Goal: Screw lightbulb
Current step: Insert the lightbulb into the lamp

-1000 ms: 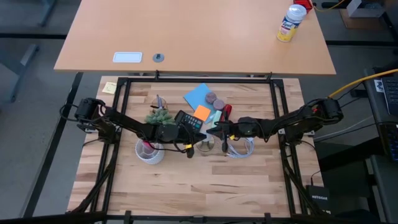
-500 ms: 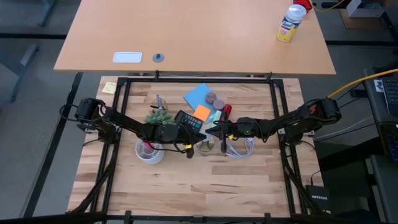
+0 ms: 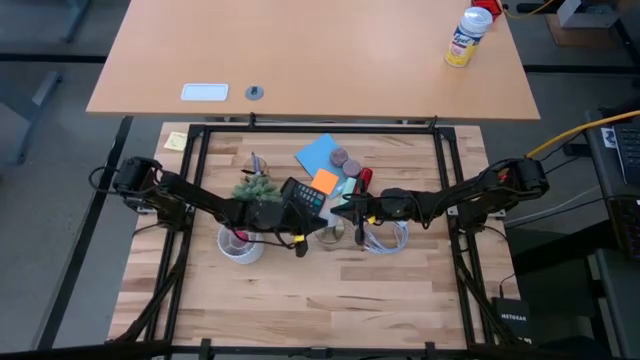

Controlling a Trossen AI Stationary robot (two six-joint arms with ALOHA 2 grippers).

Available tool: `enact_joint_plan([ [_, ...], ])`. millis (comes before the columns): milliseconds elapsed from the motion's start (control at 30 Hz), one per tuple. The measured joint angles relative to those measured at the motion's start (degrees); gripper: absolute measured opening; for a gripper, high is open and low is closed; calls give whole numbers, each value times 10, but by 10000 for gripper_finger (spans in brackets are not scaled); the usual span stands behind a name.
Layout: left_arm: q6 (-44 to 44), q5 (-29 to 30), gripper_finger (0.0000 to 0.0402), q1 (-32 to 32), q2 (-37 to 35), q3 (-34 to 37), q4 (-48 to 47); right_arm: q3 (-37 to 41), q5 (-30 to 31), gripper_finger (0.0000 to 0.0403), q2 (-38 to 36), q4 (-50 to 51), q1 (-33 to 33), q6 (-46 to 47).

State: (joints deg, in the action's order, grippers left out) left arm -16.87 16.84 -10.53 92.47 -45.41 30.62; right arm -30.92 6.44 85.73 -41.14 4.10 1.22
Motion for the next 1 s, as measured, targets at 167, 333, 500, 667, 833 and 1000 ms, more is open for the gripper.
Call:
enact_joint_plan([
  [167,-42,2,21,-21,0,0,-48,0,0,21,0,0,0,0],
  [333,-48,44,21,-26,-1,0,-53,1,0,21,0,0,0,0],
  [500,-49,65,21,-17,-1,0,-71,1,0,21,0,0,0,0],
  [667,-56,76,21,-12,-1,0,-84,1,-15,21,0,0,0,0],
  [833,-57,102,21,-12,-1,0,-90,1,-26,21,0,1,0,15],
  [1000,-70,125,21,-11,-2,0,-95,2,-30,21,0,1,0,20],
])
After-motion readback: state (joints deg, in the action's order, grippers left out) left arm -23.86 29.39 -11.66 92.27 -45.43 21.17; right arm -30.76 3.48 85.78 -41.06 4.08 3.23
